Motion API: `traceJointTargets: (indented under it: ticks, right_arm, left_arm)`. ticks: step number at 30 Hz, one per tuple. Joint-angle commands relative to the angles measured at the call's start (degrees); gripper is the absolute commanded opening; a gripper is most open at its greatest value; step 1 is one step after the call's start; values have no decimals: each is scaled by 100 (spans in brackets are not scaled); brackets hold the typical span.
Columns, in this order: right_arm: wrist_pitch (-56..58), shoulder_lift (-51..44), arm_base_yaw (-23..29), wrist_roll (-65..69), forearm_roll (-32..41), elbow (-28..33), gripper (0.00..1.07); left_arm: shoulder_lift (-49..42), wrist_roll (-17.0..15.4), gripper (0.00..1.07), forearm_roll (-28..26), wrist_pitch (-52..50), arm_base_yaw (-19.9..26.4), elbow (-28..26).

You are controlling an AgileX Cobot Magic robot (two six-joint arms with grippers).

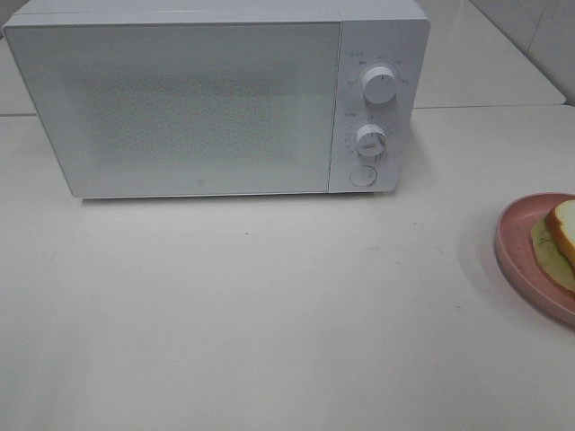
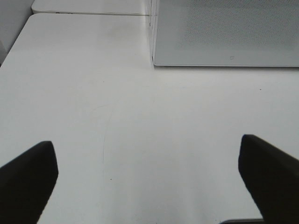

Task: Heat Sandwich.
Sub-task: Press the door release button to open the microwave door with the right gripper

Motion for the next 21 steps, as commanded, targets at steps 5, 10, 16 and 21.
traceJointTargets:
  ticks: [5, 10, 16, 21]
  right_arm:
    - [-682, 722, -46, 6, 0, -34, 78]
    - [-1238, 1232, -46, 6, 11, -34, 78]
    - [-1713, 1805, -46, 6, 11, -34, 78]
    - [-2023, 2286, -46, 6, 11, -34, 77]
  left_arm:
    - [-143, -17, 103, 11, -34, -34, 11]
    - [-143, -17, 103, 11, -34, -34, 11]
    - [-143, -17, 103, 11, -34, -34, 11]
    - [-143, -17, 103, 11, -34, -34, 11]
